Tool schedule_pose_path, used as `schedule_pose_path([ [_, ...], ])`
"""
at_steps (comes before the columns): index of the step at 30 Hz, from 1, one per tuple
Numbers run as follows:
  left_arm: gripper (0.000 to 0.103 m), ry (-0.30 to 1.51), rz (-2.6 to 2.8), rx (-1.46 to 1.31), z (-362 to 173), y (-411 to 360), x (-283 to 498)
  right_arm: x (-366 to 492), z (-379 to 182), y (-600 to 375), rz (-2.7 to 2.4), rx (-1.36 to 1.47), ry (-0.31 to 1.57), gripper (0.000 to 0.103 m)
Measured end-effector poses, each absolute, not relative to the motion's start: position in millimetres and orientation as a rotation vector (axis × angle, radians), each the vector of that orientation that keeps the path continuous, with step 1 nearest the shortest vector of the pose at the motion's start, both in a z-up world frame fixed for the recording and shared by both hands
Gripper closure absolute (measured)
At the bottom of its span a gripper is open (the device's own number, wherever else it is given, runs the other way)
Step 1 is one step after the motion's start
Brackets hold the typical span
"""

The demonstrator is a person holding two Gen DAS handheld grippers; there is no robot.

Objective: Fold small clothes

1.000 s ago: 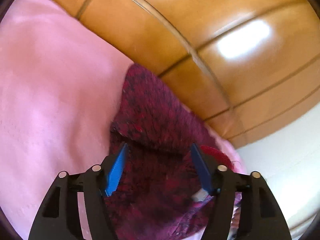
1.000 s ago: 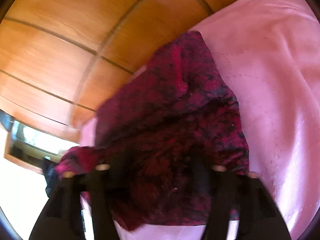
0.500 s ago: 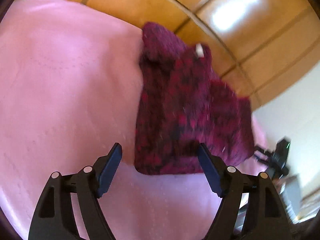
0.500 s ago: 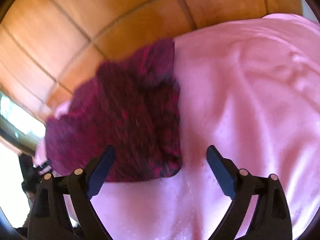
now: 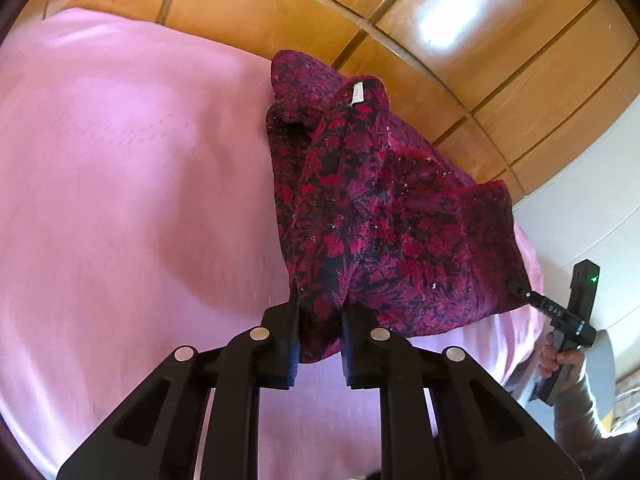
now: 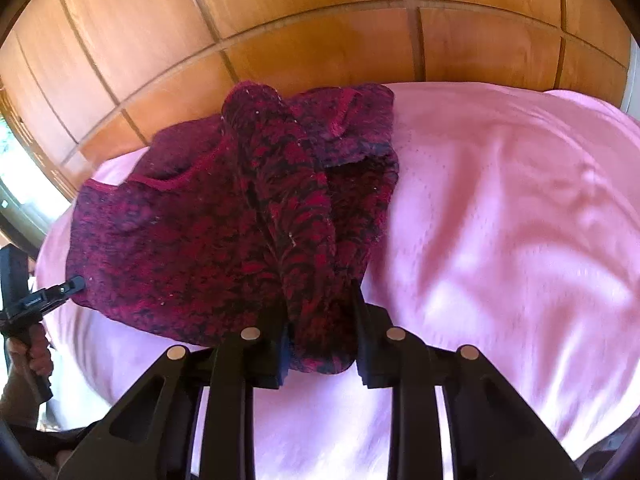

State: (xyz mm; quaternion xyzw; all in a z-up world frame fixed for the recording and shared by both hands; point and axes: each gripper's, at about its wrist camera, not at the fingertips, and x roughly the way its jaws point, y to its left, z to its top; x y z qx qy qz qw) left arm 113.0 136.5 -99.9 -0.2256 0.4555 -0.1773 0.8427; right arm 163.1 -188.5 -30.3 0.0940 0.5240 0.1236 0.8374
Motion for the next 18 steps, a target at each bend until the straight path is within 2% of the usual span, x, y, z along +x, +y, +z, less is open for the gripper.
schedule_pose_path([
  [6,0.088,1.022,-0.400,-0.496,-102,136,62,106,-17,-200,0.287,0.229,1.168,0.079],
  [11,0.087,1.057,-0.388,-0.480,-101,133,24,68,-28,-208,0.301,0.203,1.268,0.079],
  [12,0.087,1.059,-0.392,-0.459,-99,131,24,68,-29,-207,0.303,0.191,1.277,0.078],
  [13,0.086,1.055,-0.389,-0.440,-96,130,24,74,-28,-205,0.297,0.179,1.276,0.071],
  [14,0.077,1.035,-0.362,-0.418,-89,131,28,78,-26,-203,0.289,0.171,1.271,0.063],
  [15,0.071,1.014,-0.344,-0.408,-84,135,30,83,-23,-201,0.280,0.161,1.258,0.061],
  [16,0.056,0.982,-0.331,-0.398,-76,138,33,92,-16,-200,0.272,0.151,1.221,0.051],
  [17,0.047,0.957,-0.320,-0.391,-73,140,35,93,-9,-197,0.275,0.141,1.190,0.048],
  [18,0.046,0.931,-0.306,-0.383,-68,142,39,97,-2,-194,0.273,0.124,1.157,0.047],
])
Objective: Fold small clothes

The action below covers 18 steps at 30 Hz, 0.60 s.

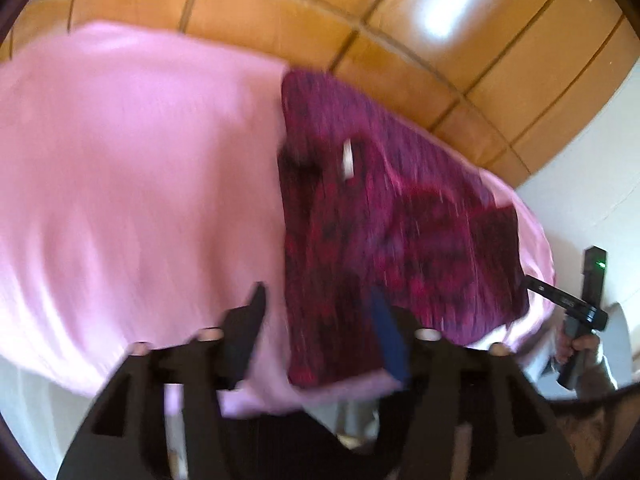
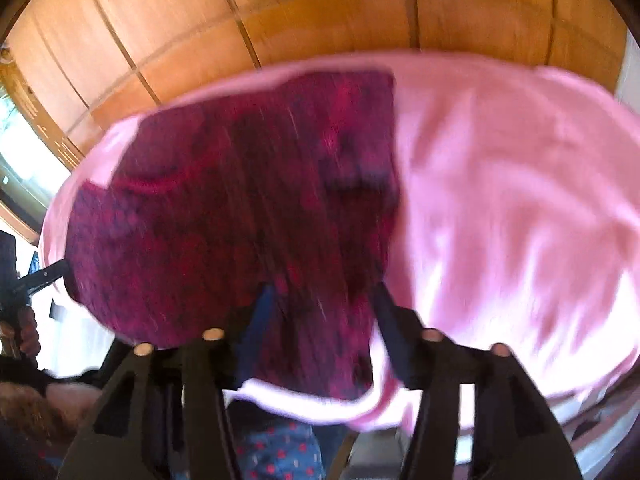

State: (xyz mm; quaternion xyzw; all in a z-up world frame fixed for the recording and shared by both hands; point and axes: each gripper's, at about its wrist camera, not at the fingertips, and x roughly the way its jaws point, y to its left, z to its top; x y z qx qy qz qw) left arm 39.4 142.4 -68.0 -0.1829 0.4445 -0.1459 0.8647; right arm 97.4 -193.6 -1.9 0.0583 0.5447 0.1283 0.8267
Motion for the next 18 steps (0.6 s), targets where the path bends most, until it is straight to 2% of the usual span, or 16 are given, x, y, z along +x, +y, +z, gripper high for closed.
schedule_pose_path([
  [2,0.046,0.908,-0.310,-0.371,-61,144,51,111,13,-181,0.260,0.064,1.076,0.043],
  [7,0.046,0.868,-0.349,-0.270,-55,128,76,141,23,-144,0.278,-0.053,0.964,0.043],
  [10,0.046,0.873,-0.369,-0.251,-59,118,92,161,12,-114,0.302,-0.141,0.959,0.049],
  [12,0.065,0.883,-0.392,-0.255,-63,116,102,167,1,-104,0.304,-0.217,0.977,0.065],
  [13,0.079,0.890,-0.399,-0.250,-64,112,105,162,-4,-106,0.303,-0.261,0.991,0.080],
  [15,0.086,0.876,-0.393,-0.230,-62,111,102,157,-2,-112,0.311,-0.259,0.996,0.083],
  [18,0.088,0.850,-0.407,-0.266,-54,119,90,146,7,-126,0.302,-0.223,0.994,0.085],
])
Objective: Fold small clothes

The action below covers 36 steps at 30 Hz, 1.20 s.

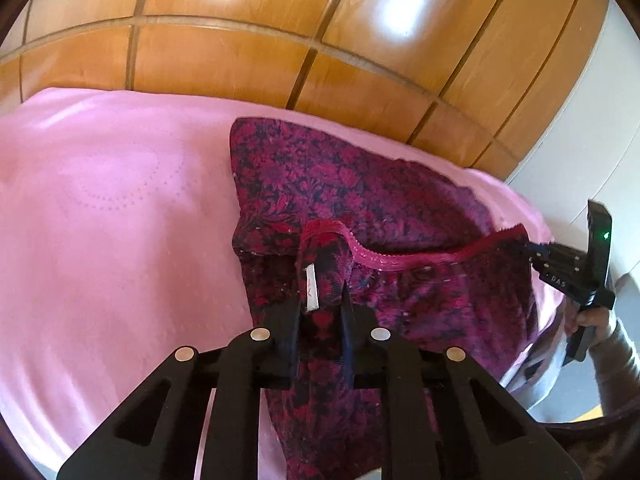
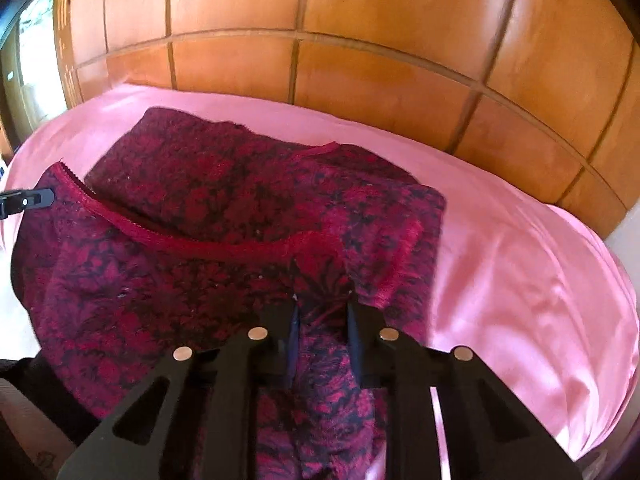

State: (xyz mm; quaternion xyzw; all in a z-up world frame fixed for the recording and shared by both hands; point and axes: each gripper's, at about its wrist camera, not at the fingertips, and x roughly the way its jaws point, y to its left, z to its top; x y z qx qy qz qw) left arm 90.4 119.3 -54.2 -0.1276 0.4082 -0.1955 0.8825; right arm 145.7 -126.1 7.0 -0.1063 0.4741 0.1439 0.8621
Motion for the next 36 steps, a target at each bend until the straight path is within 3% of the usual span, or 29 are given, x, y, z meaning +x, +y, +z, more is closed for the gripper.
schedule_pose_path([
  [10,0.089,0.715,-0.385,-0.274,-4,129,87,159,65,-160,0.322,0.051,0.917,0.085],
  [22,0.089,0.741,-0.214,-0.167,-14,102,231,280,21,-146,0.140,0.077,0.931,0.086],
  [31,0.089,0.839,-0.115,-0.133,-51,97,303,340,-20,-131,0.034,-0.022,0.967,0.086],
  [36,0.088,0.963,-0.085,-0.132,-100,102,329,358,-67,-131,-0.001,-0.048,1.076,0.085],
])
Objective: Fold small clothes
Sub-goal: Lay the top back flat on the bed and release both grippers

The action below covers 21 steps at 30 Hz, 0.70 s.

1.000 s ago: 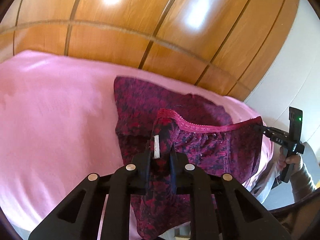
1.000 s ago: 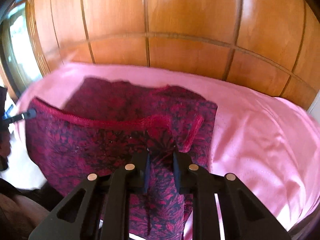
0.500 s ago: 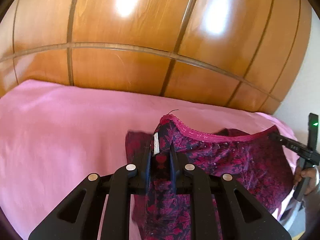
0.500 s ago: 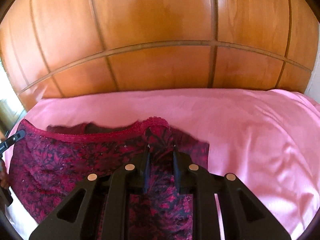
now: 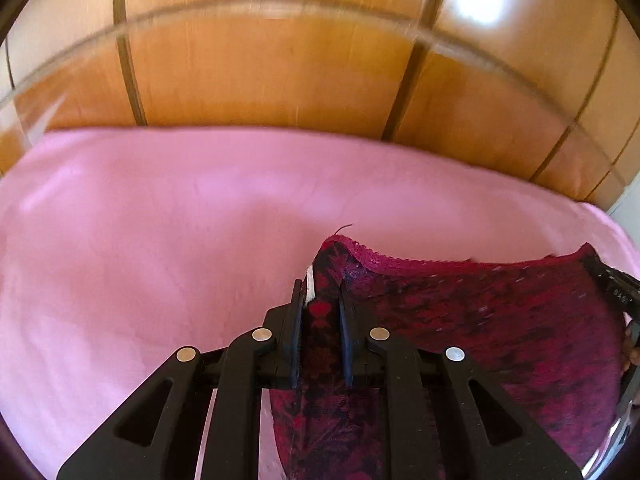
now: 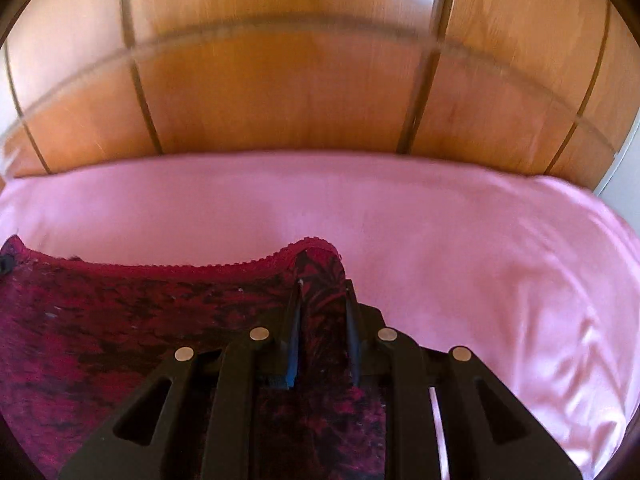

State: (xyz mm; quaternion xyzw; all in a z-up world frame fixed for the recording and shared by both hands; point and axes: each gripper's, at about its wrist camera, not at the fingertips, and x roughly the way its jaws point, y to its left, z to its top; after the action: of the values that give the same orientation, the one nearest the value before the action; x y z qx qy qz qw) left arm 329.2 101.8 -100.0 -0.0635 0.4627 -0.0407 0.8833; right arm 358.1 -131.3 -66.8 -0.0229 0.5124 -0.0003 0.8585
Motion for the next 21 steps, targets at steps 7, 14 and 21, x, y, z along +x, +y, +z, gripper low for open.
schedule_pose_path([
  [7,0.074,0.967,-0.059,-0.127,-97,102,328,368,-73,-148,0.007,0.007,1.113,0.062],
  [14,0.047,0.826,0.020,-0.259,-53,128,267,309,-34,-207,0.063,0.274,1.045,0.044],
  [21,0.047,0.739,-0.101,-0.187,-41,92,186,205,-31,-251,0.132,0.425,1.071,0.045],
])
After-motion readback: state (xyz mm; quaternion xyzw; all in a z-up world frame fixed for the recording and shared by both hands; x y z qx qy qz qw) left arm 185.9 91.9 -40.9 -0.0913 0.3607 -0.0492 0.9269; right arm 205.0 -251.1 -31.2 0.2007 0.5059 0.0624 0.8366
